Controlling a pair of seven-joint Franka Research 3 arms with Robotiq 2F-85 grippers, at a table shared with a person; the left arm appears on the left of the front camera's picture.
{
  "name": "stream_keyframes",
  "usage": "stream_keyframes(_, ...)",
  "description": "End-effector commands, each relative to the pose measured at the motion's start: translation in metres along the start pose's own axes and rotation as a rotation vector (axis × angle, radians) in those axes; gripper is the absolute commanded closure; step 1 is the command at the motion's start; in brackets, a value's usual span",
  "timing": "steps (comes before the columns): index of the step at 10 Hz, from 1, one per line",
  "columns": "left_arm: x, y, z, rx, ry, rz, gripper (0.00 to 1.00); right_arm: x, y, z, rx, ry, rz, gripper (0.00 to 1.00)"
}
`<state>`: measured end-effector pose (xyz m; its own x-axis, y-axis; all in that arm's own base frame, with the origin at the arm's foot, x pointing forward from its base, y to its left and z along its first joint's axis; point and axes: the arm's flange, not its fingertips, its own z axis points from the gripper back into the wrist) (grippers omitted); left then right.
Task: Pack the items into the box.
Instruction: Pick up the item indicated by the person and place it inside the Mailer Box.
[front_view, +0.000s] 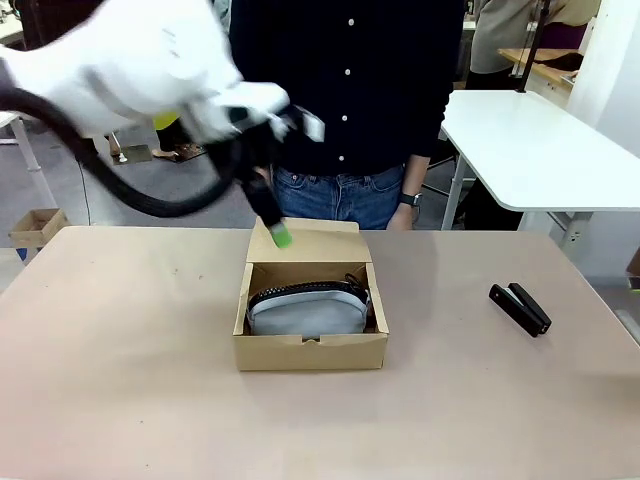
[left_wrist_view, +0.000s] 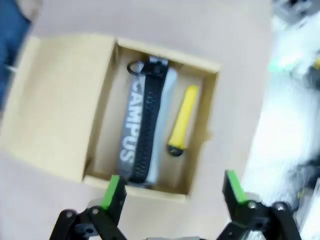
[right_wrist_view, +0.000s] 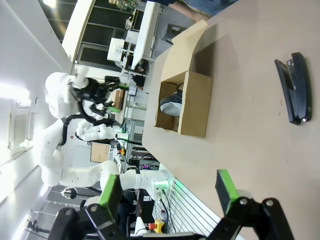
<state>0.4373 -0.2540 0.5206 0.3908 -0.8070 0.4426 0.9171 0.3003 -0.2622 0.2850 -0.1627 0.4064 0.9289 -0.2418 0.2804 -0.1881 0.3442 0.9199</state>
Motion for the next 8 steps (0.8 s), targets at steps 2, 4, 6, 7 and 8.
stream_keyframes(2,-0.154,-0.006,0.066,-0.044,-0.388,0.201,0.0,-0.001,0.004,0.003,-0.007,0.014,-0.008,0.0)
stream_keyframes(4,-0.25,-0.014,0.081,-0.031,-0.563,0.361,0.0,-0.001,0.004,0.003,-0.007,0.014,-0.008,0.0)
stream_keyframes(6,-0.347,-0.023,0.069,-0.02,-0.777,0.546,0.0,-0.001,0.004,0.003,-0.007,0.014,-0.008,0.0)
stream_keyframes(7,-0.377,-0.021,0.058,-0.037,-0.825,0.62,0.0,-0.001,0.004,0.003,-0.007,0.014,-0.008,0.0)
stream_keyframes(8,-0.394,-0.011,0.048,-0.094,-0.818,0.658,0.0,-0.001,0.004,0.003,-0.007,0.014,-0.008,0.0)
